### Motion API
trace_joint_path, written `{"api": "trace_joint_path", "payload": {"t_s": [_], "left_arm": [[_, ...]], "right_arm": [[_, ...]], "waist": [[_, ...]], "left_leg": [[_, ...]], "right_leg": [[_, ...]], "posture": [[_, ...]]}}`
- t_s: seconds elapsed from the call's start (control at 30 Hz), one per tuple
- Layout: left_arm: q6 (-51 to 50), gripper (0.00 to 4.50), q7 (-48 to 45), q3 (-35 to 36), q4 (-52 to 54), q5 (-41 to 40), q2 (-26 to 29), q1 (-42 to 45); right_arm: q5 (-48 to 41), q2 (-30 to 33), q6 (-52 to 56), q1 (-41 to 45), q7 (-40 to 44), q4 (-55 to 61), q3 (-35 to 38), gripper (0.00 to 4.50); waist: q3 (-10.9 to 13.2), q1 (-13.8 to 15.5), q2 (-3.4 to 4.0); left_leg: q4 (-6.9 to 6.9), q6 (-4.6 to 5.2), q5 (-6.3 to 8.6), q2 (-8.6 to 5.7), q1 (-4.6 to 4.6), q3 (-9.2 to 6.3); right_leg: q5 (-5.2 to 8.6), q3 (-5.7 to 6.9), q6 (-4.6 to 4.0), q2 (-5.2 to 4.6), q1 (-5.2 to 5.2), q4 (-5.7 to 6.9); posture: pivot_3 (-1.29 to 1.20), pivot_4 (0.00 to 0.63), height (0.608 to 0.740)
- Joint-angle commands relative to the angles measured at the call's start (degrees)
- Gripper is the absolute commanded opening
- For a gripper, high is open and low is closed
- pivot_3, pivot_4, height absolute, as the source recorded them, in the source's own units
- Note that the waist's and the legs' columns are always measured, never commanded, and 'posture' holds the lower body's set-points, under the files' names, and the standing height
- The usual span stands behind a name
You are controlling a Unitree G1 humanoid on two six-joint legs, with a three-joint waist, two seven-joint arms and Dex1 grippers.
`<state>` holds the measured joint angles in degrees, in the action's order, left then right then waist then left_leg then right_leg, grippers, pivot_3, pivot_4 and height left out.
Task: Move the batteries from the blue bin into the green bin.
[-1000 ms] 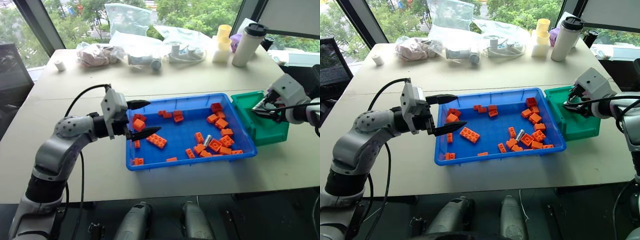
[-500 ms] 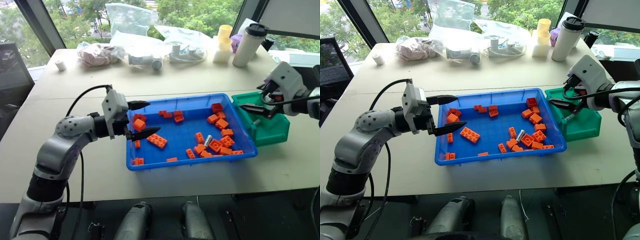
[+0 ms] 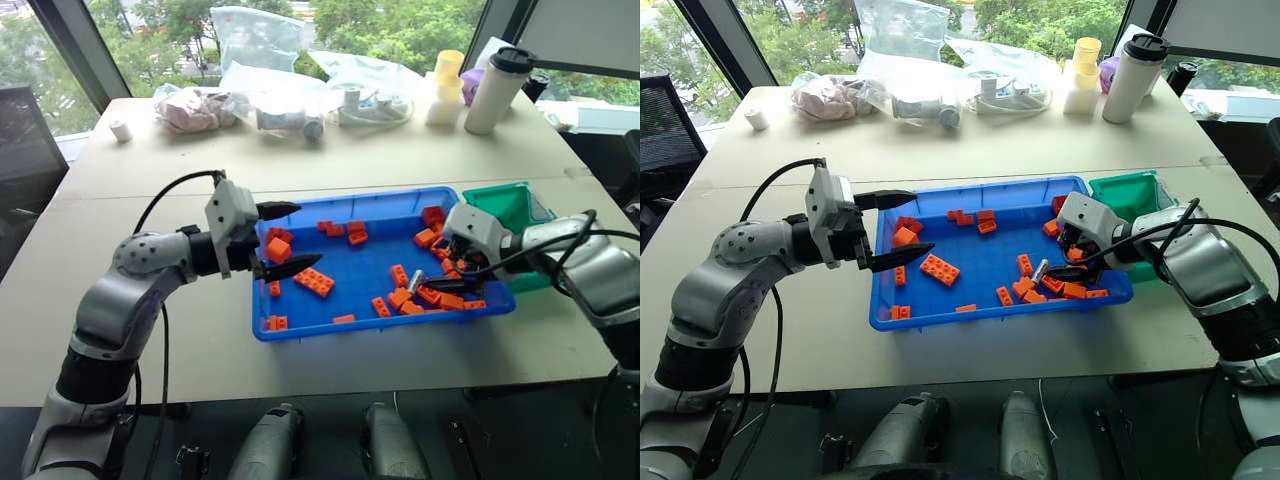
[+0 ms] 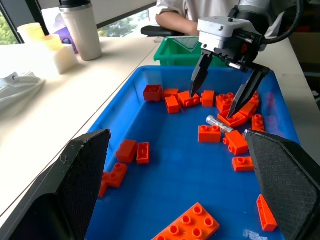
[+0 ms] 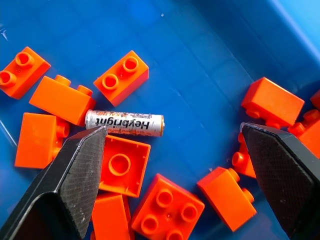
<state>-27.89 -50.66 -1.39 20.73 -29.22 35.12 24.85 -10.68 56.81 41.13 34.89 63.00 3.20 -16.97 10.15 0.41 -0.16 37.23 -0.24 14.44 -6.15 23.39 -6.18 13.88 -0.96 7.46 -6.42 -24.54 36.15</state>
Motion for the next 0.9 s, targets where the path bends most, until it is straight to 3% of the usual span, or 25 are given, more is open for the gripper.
{"api": "trace_joint_path", "payload": {"t_s": [0.03,0.5,0.9], "left_arm": [[0.6,4.5,0.8,1.1,2.5,-0.2,0.1,-0.3],[0.1,4.5,3.0,1.7,4.5,-0.5,0.4,-1.9],[0.1,4.5,3.3,1.3,4.6,-0.5,0.4,-1.6]], "right_arm": [[1.5,-1.0,-2.6,2.6,3.1,-1.4,-1.0,4.42],[6.9,-0.2,-5.7,3.4,9.6,-2.6,-3.6,4.42],[10.2,-2.9,-8.3,4.0,9.3,-4.0,-4.0,4.42]], "waist": [[0.0,0.1,0.0],[0.0,0.2,0.0],[0.0,0.2,0.0]], "left_leg": [[0.01,0.0,0.0,0.0,0.0,0.0],[0.01,0.0,0.0,-0.01,0.0,-0.01],[0.01,-0.01,0.0,-0.01,0.0,-0.01]], "right_leg": [[0.0,0.0,0.0,0.0,0.0,0.0],[0.0,0.0,0.0,0.0,0.0,0.01],[0.0,0.0,0.0,0.0,0.0,0.01]], "posture": [[0.0,0.15,0.74],[0.0,0.15,0.74],[0.0,0.15,0.74]]}}
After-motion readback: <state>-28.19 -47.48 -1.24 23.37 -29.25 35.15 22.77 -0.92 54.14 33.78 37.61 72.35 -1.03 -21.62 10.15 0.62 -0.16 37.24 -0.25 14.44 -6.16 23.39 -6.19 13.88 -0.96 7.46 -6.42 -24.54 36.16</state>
